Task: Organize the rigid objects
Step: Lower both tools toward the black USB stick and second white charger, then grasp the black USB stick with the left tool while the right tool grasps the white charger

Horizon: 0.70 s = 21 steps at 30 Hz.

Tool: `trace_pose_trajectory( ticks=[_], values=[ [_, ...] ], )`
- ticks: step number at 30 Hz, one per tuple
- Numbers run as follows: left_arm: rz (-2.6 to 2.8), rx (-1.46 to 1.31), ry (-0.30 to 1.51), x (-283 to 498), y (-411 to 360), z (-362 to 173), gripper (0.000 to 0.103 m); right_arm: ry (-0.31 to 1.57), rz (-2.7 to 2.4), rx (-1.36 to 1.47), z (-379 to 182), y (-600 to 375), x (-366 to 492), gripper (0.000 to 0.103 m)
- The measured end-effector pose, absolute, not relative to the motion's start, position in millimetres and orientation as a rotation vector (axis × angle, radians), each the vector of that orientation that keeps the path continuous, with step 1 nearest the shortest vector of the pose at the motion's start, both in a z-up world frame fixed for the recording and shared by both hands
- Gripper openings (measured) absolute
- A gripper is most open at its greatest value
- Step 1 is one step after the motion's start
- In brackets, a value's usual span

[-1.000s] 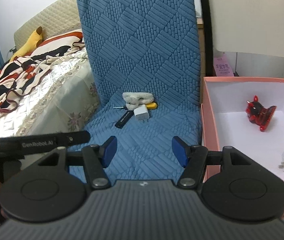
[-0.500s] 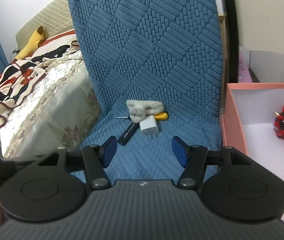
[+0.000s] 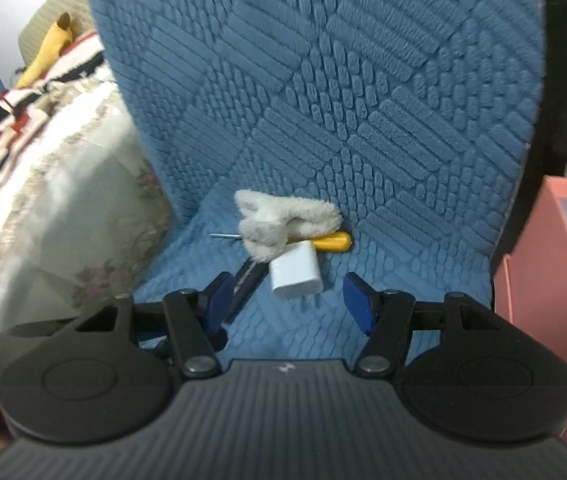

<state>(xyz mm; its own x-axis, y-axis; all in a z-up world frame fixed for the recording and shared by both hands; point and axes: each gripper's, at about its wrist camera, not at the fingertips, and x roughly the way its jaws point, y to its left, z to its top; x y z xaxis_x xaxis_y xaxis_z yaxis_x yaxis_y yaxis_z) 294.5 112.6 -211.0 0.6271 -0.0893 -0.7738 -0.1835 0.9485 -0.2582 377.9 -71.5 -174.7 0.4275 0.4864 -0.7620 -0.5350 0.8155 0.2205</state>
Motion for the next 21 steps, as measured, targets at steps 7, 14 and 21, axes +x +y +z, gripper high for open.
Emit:
trace_pose_trajectory(
  ticks=[7, 14, 21],
  values=[
    [0.047, -0.285, 0.931, 318.8, 114.8, -222.5, 0.054, 0.989, 0.682, -0.100, -210.6, -60.6, 407.4, 0.062],
    [0.035, -0.205, 0.958, 331.9, 106.6, -229.5, 0.052, 1.018, 0.711, -0.150, -235.2, -40.5, 426.8, 0.062],
    [0.057, -0.210, 0.954, 340.1, 113.1, -235.7, 0.041, 1.059, 0.688, -0.146, -252.0, -32.0, 437.8, 0.060]
  ],
)
